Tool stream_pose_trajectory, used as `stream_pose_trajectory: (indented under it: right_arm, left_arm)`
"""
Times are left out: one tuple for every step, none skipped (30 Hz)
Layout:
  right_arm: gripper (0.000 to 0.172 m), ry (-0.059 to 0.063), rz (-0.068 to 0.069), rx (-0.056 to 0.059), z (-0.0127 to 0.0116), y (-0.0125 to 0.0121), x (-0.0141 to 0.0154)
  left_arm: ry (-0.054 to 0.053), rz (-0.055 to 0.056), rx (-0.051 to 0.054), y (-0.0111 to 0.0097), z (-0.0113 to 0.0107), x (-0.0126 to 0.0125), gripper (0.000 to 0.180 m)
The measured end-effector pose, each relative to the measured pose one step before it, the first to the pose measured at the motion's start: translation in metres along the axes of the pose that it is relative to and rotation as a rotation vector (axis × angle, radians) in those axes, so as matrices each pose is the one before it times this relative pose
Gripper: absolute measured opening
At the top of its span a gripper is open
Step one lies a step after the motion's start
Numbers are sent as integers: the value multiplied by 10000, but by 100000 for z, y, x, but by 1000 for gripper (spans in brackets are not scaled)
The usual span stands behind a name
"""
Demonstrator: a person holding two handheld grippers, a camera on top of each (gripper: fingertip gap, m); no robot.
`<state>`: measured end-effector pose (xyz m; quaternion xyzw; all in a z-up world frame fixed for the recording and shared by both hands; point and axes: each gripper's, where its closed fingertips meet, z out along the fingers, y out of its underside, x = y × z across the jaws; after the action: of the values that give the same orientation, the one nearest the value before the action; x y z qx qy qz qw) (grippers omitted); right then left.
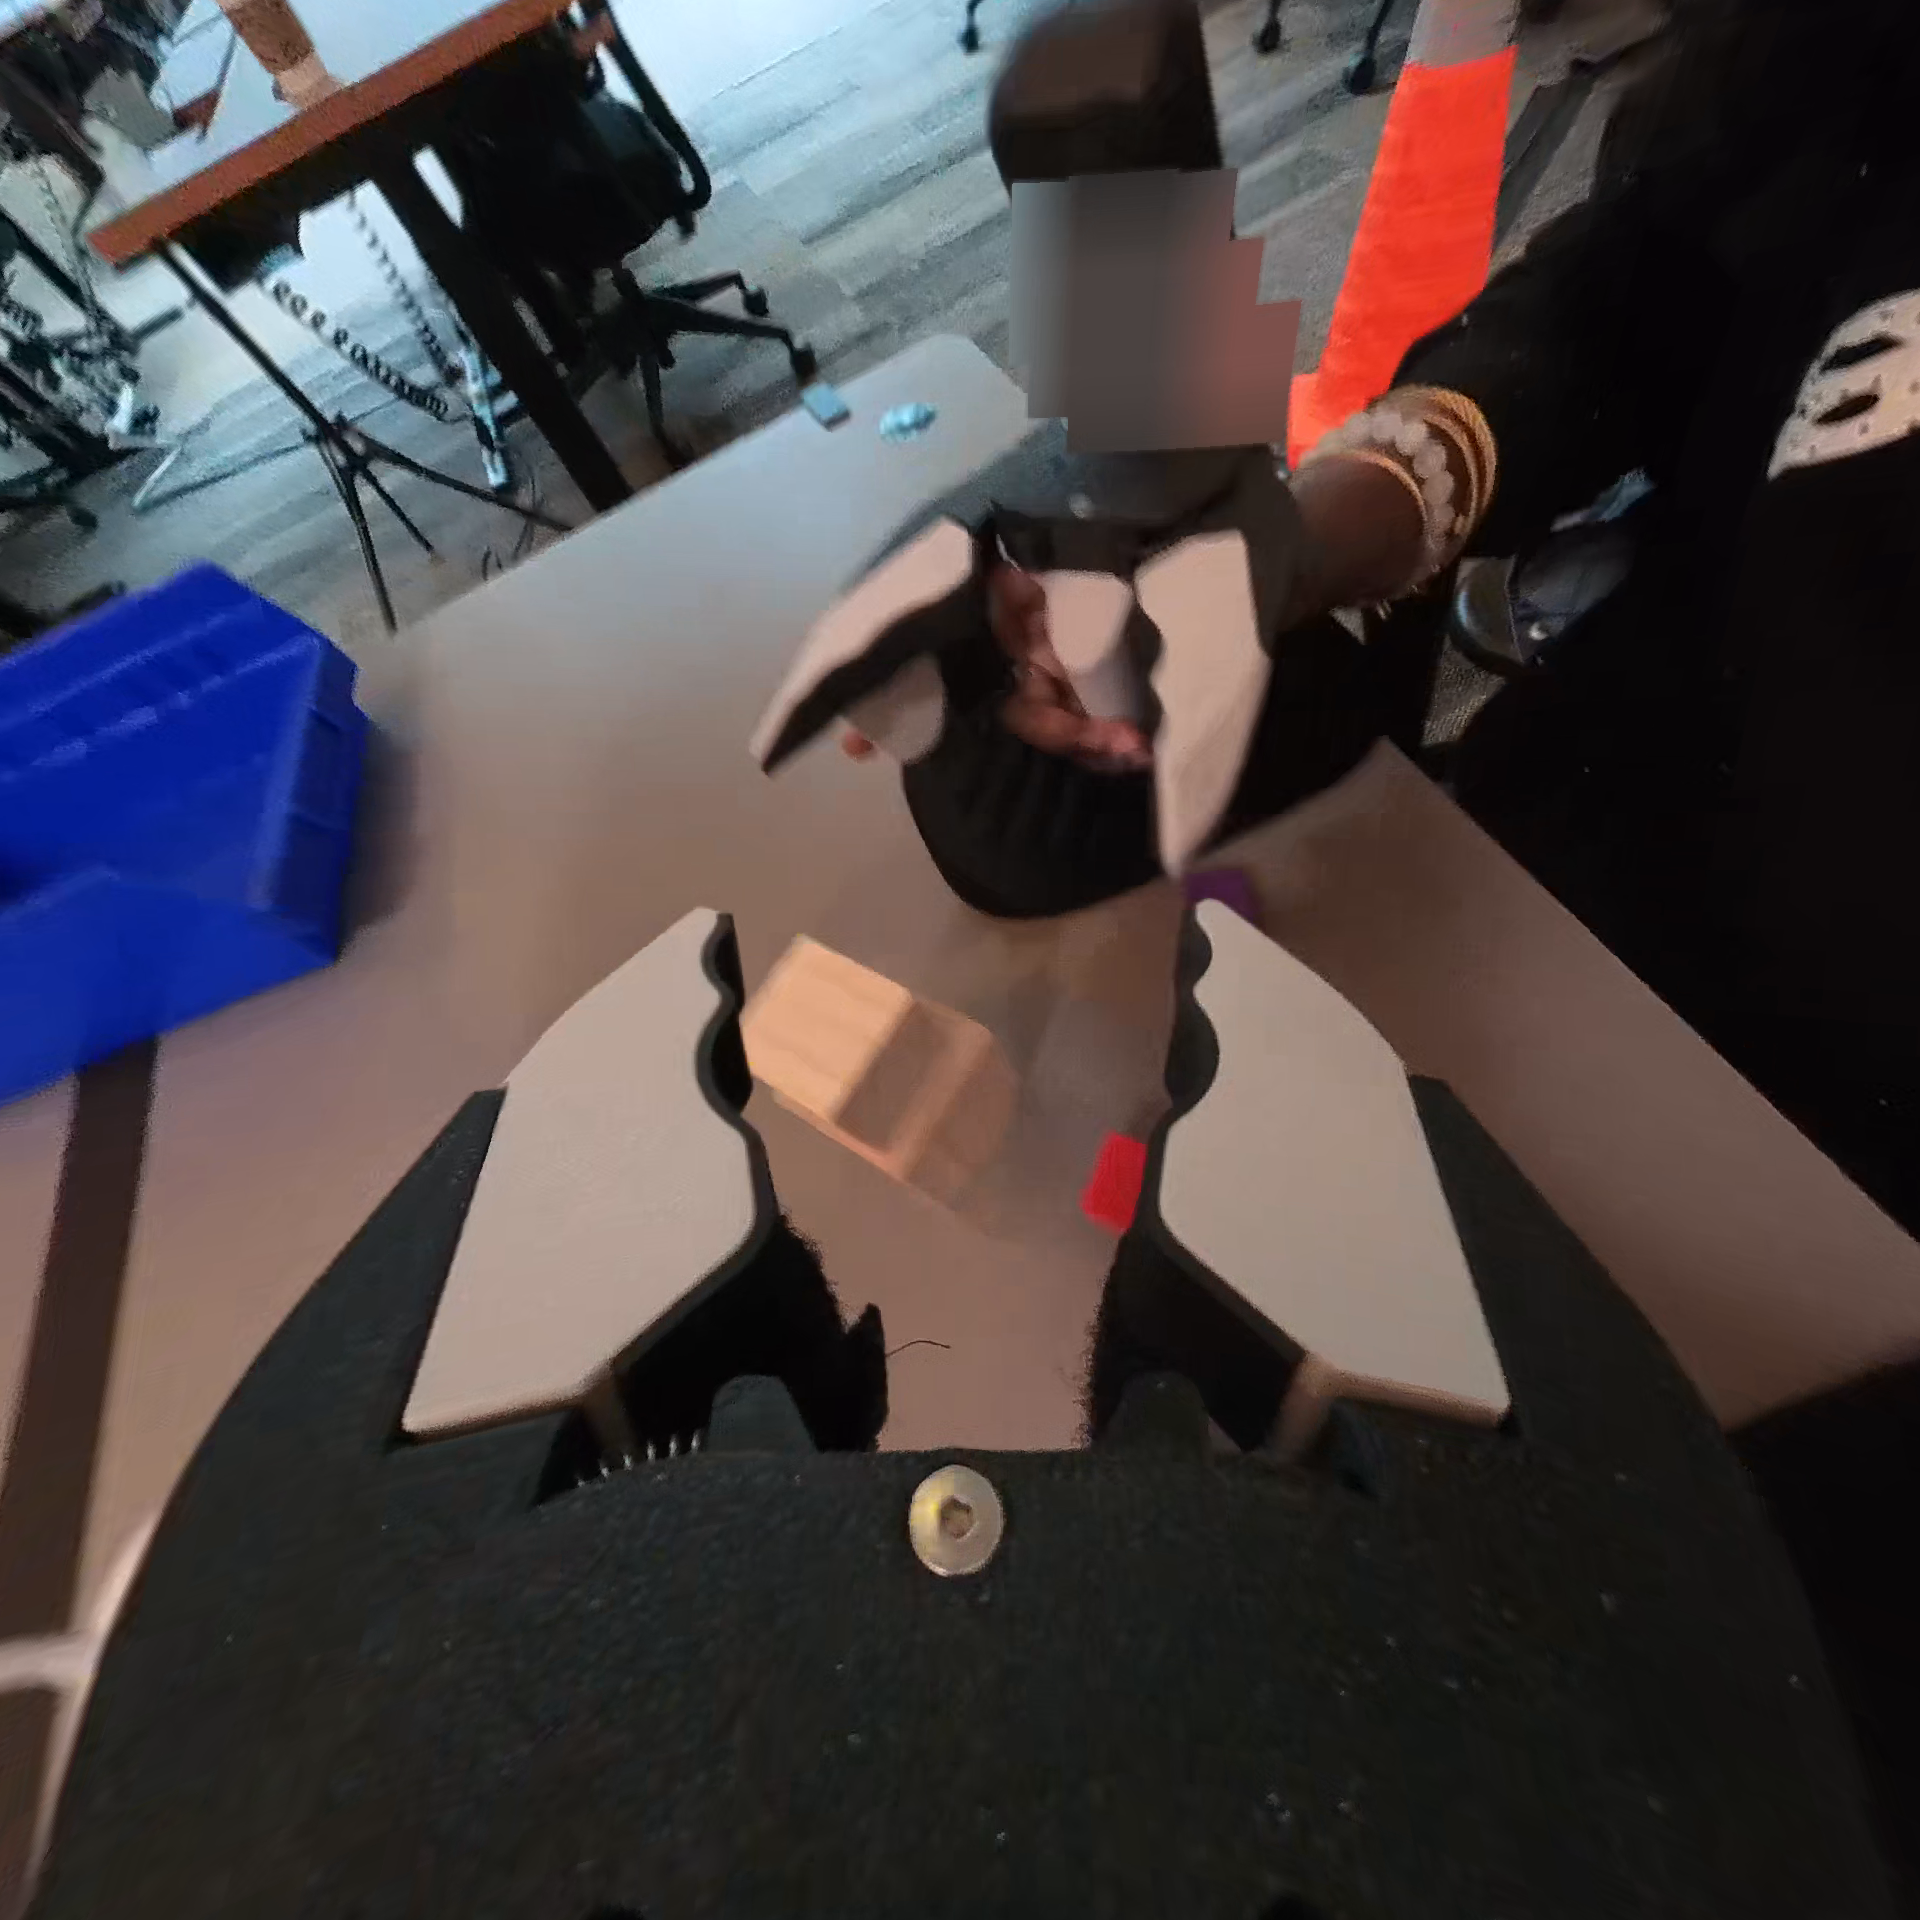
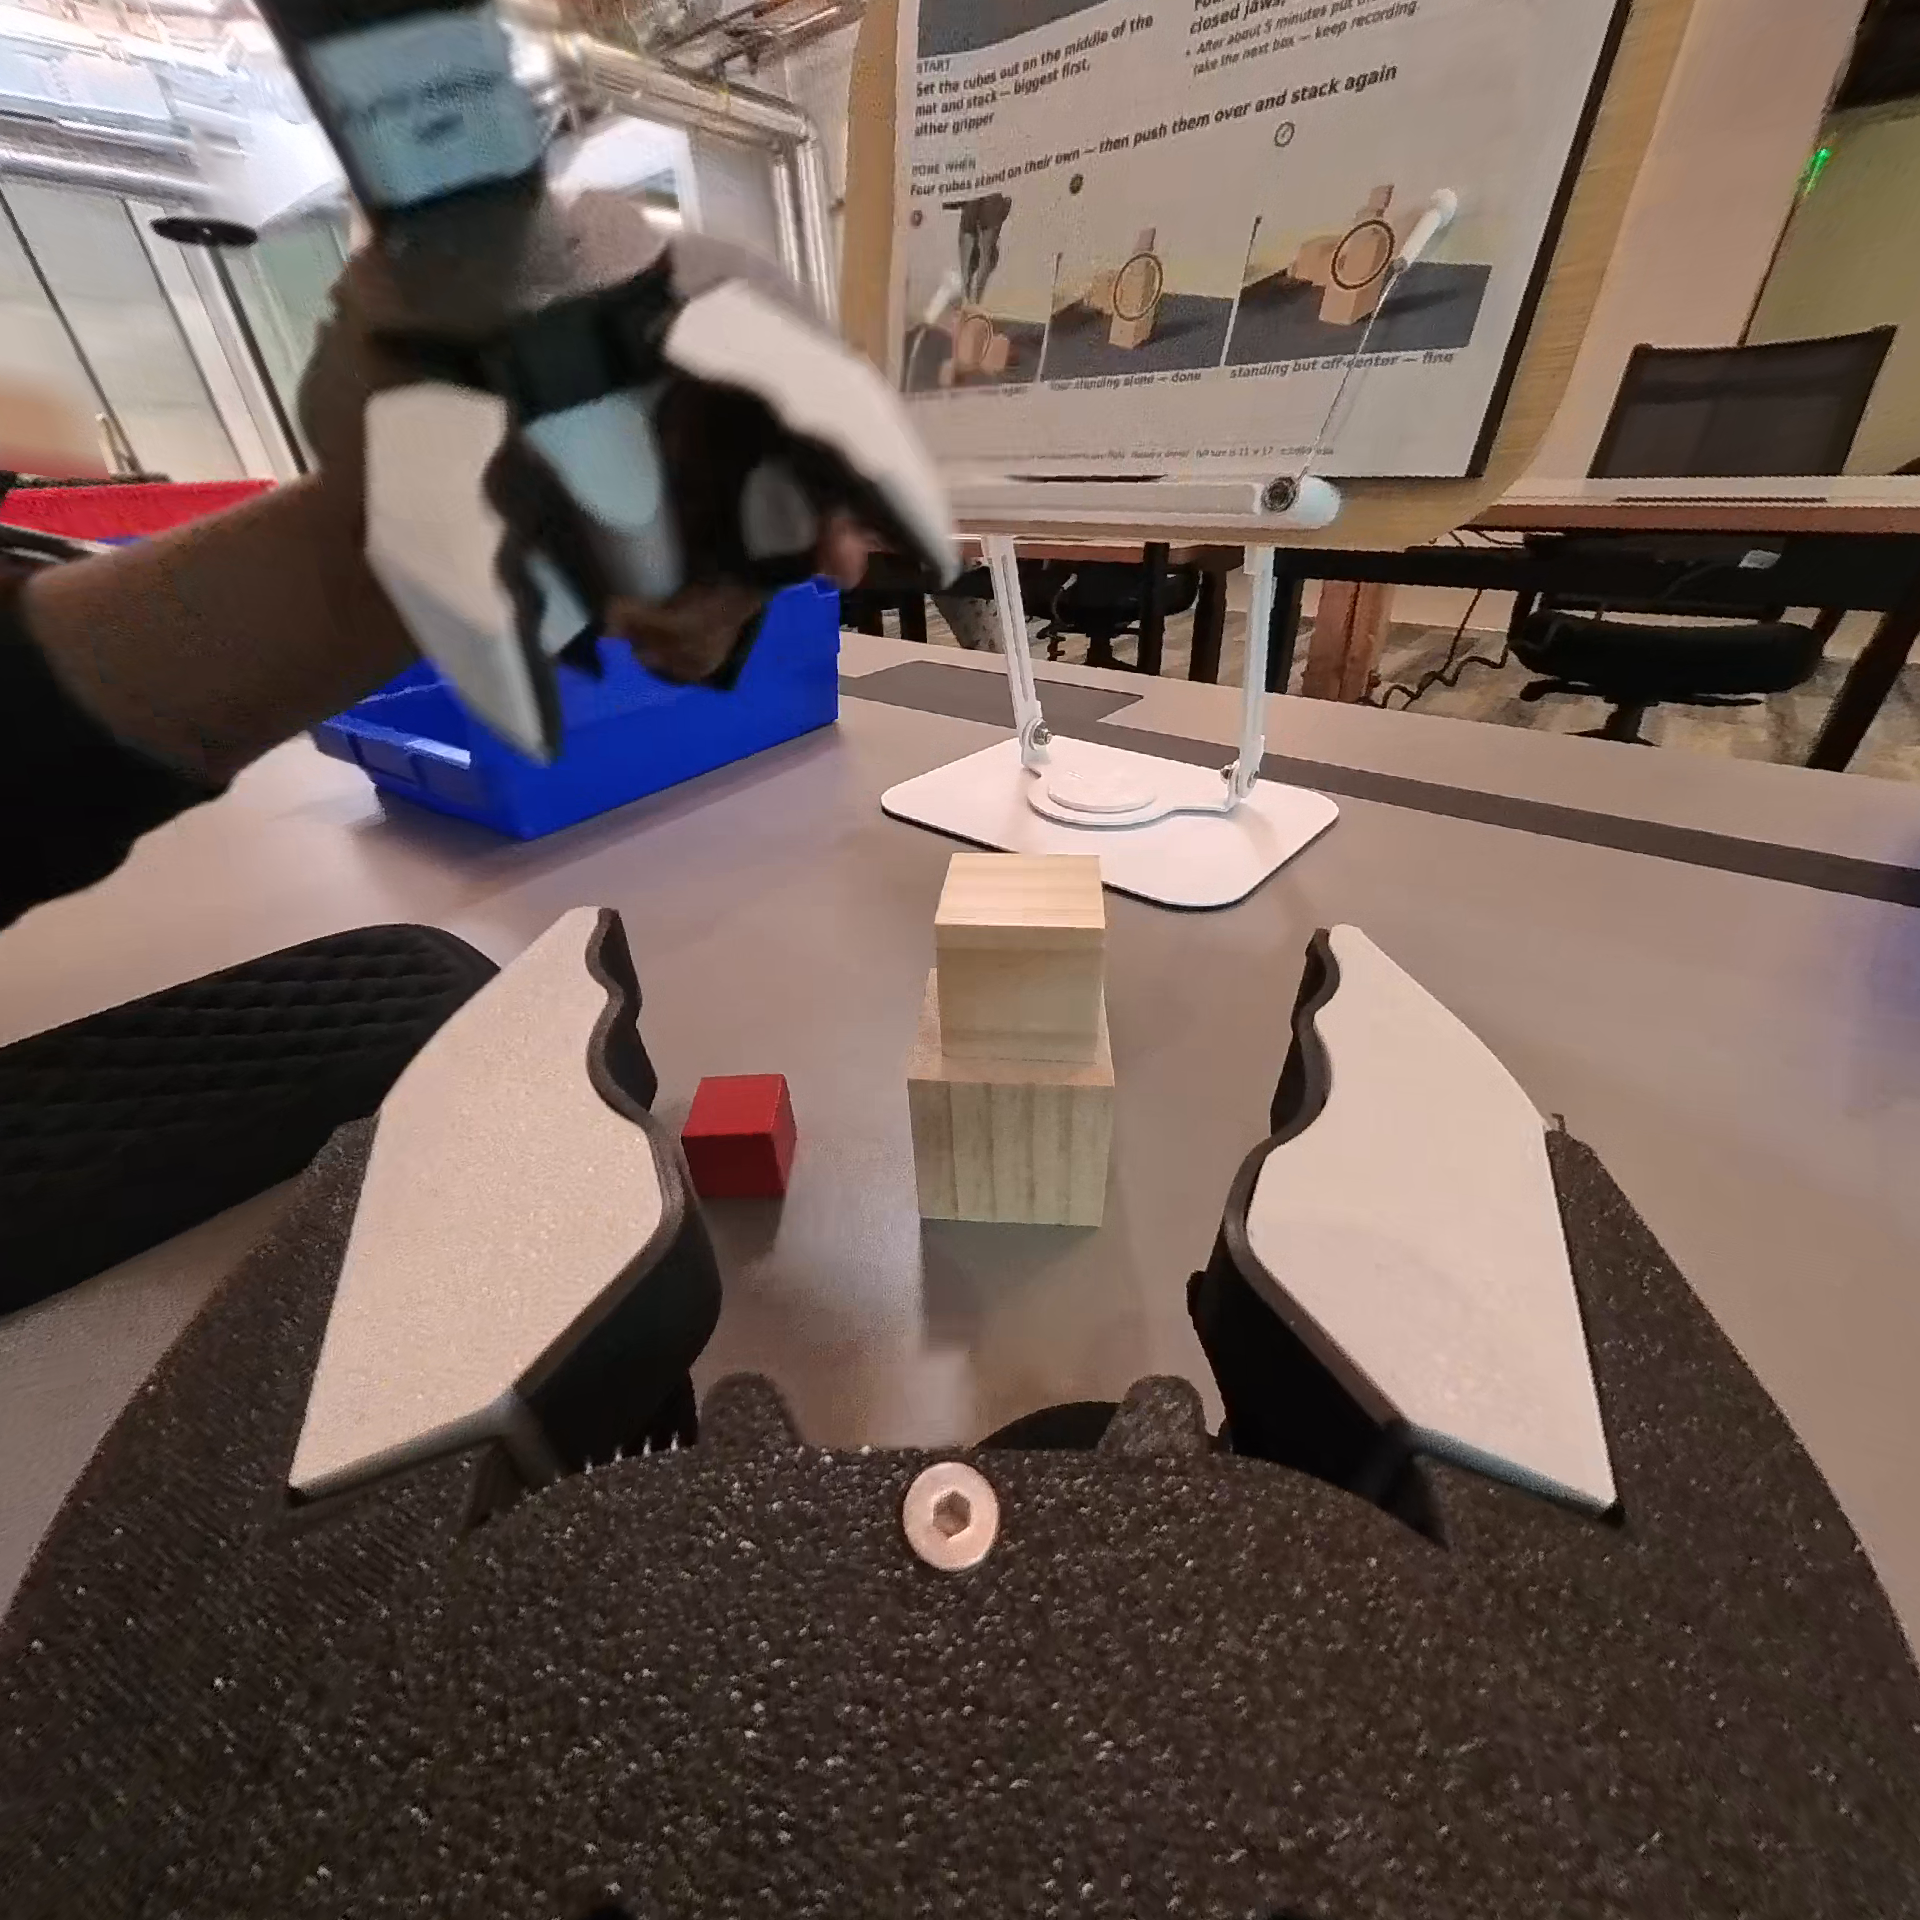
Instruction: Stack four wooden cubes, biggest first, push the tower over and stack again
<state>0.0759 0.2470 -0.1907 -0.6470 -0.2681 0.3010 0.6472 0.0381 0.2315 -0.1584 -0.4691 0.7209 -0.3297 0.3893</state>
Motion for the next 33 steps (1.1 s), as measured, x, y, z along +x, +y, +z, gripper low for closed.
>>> stream_pose_trajectory:
  right_arm:
    - [118,-1,-8,1,-6,-1,-2]
    - [118,-5,-32,-13,15,9,-46]
    - [118,-1,-49,-19,11,18,-43]
    - [117,1,-60,-24,30,25,-53]
    - [117,0,-64,-29,26,32,-66]
    - [118,2,-66,-26,21,37,-54]
    - [118,9,-62,-18,20,15,-42]
    - [117,5,-56,-9,12,2,-52]
    - [117,3,-46,-2,-5,3,-42]
    - [117,3,-39,6,-7,-7,-40]
    - [117,-4,-38,17,-14,-22,-36]
    - [117,2,-29,16,-22,-12,-29]
    - [117,5,-20,9,-7,-12,-8]
    - [117,-8,-14,1,2,-2,-28]
    - [117,-9,-3,-4,4,6,-17]
    - [117,-8,5,-6,2,8,-7]
    - [117,-6,9,-1,5,12,7]
    - [117,-1,12,7,-9,-10,3]
    - [117,-1,13,12,-7,-15,17]
    - [117,-2,12,12,-13,-16,9]
    - [117,-3,11,11,-7,-14,1]
    - [117,-2,10,5,-11,3,4]
    - [117,1,5,4,-4,-6,4]
    - [117,0,-2,6,-2,-8,-5]
    - [117,0,-4,4,-4,-5,-4]
    - [117,-2,-2,-2,-2,3,-2]
    - [117,-3,-1,-6,10,7,-2]
    - [117,-3,1,-1,-1,2,-5]
    - [117,-1,4,6,-3,-8,3]
    - [117,-3,5,6,-3,-8,-1]
    - [116,-7,6,0,-1,0,1]
    - [116,-8,5,-4,3,16,-6]
    - [117,-4,-1,-7,2,9,-11]
  left_arm:
    - [-81,-143,-230,1293,-230,1080,80]
    - [149,-68,-212,1288,-65,1263,80]
    - [221,-52,-118,1123,71,1177,79]
    - [138,-58,-43,898,159,817,78]
    - [174,-60,-33,773,193,635,75]
    - [157,-29,-86,719,241,423,73]
    - [85,11,-25,539,263,170,72]
    - [199,41,-14,468,305,217,69]
    - [228,37,-124,590,336,159,68]
    - [189,34,-116,549,333,20,67]
    - [187,8,-71,477,317,-60,66]
    - [85,-38,-59,396,262,-260,66]
    - [91,-62,2,258,203,-287,65]
    - [181,-67,19,169,158,-157,62]
    - [197,-68,23,131,174,-135,60]
    - [223,-60,-35,193,214,-77,58]
    - [210,-52,-102,268,230,-66,57]
    - [188,-29,-119,250,221,-55,54]
    - [143,-7,-90,162,179,-84,53]
    - [79,27,-73,116,152,-156,51]
    - [70,48,-57,79,116,-127,48]
    - [89,42,-49,59,84,-77,46]
    - [97,22,-39,34,73,-39,44]
    - [116,8,-51,69,70,22,41]
    - [123,5,-60,105,63,63,38]
    - [39,8,-65,128,86,-30,34]
    - [75,40,-30,75,88,69,27]
    - [68,7,71,-86,58,105,28]
    - [14,-13,13,-33,12,67,27]
    - [-30,-27,-11,-40,-112,66,27]
    - [-103,-53,45,-187,-289,-1,27]
    - [-130,-68,115,-397,-485,11,27]
    - [-257,-100,97,-541,-663,-172,27]
